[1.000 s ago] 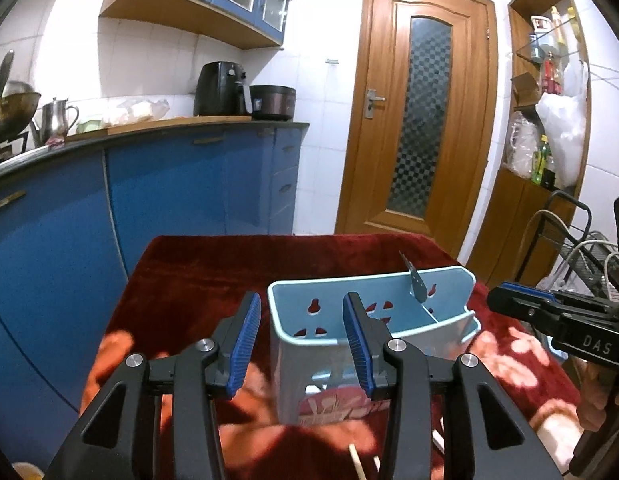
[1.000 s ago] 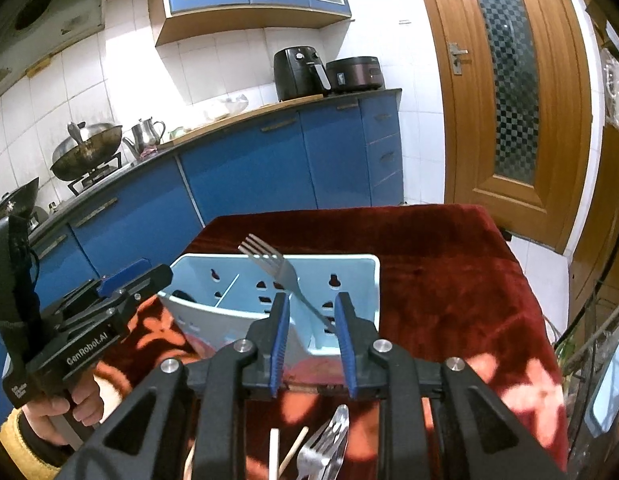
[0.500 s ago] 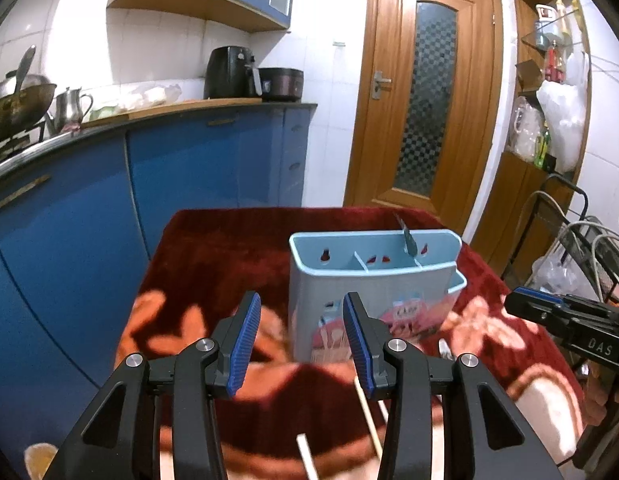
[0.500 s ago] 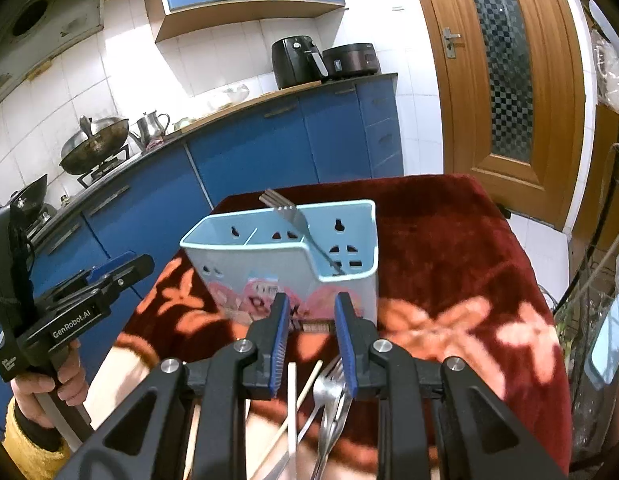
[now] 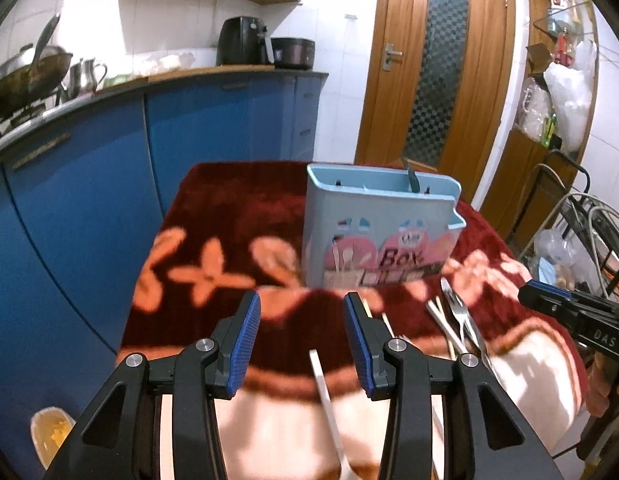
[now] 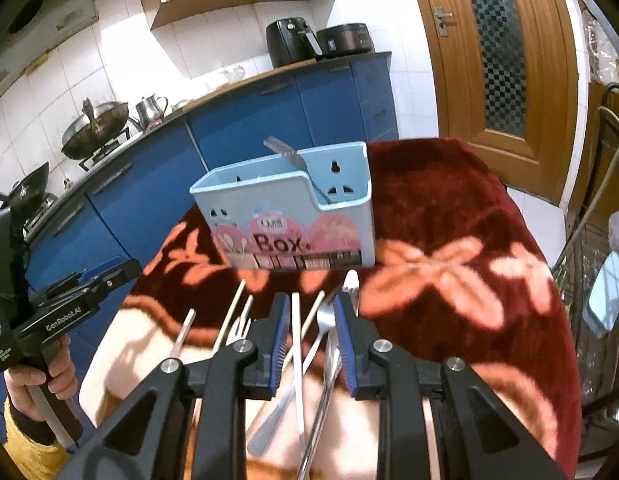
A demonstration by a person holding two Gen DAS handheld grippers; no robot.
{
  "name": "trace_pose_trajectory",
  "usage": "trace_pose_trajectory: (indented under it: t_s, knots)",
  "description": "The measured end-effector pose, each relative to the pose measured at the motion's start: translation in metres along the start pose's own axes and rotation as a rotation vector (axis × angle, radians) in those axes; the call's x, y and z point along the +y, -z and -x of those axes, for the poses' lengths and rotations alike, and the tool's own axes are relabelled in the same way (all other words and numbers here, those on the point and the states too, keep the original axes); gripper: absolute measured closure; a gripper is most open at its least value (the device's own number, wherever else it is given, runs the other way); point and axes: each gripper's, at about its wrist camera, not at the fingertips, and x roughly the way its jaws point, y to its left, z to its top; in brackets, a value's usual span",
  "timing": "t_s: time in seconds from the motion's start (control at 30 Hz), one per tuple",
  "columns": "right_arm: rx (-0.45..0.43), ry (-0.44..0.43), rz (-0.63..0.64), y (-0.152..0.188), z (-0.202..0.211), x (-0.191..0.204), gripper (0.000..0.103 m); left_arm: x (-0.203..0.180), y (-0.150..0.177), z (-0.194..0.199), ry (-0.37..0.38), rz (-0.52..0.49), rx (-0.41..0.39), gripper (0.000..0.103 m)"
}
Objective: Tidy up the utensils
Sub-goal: 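Grasp the white plastic spoon with the left tool while the right tool grasps a steel knife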
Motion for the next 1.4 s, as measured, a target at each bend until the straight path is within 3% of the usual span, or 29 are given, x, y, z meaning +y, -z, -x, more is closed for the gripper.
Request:
trace_pose_trajectory:
  t_s: [0.7,1.03,1.27,1.3,1.37,1.4]
  knots:
    - [0.257,0.038,-0.020,0.036,-0.028,-0.009,0.077,-0.007,0.045,-0.029,0.007,-0.041,0.291,0.059]
    - [0.371,0.036,-0.007,0.034,-0.045,-0.003,0.076,-0.011,0.054,-0.049,0.021,-0.047,0.435,0.059]
    - [0.415,0.059,0.000,0.024,-0.056,-0.004,0.076,-0.012,0.050,-0.055,0.033,-0.064,0.493,0.061]
    - [0.423,0.060,-0.006,0.022,-0.058,-0.005,0.076,-0.012,0.049,-0.057,0.035,-0.066,0.512,0.062]
    - [0.448,0.057,-0.012,0.020,-0.062,-0.008,0.076,-0.010,0.046,-0.058,0.050,-0.060,0.522,0.080]
    - [0.464,0.054,-0.021,0.018,-0.066,-0.010,0.076,-0.009,0.044,-0.060,0.059,-0.056,0.530,0.083]
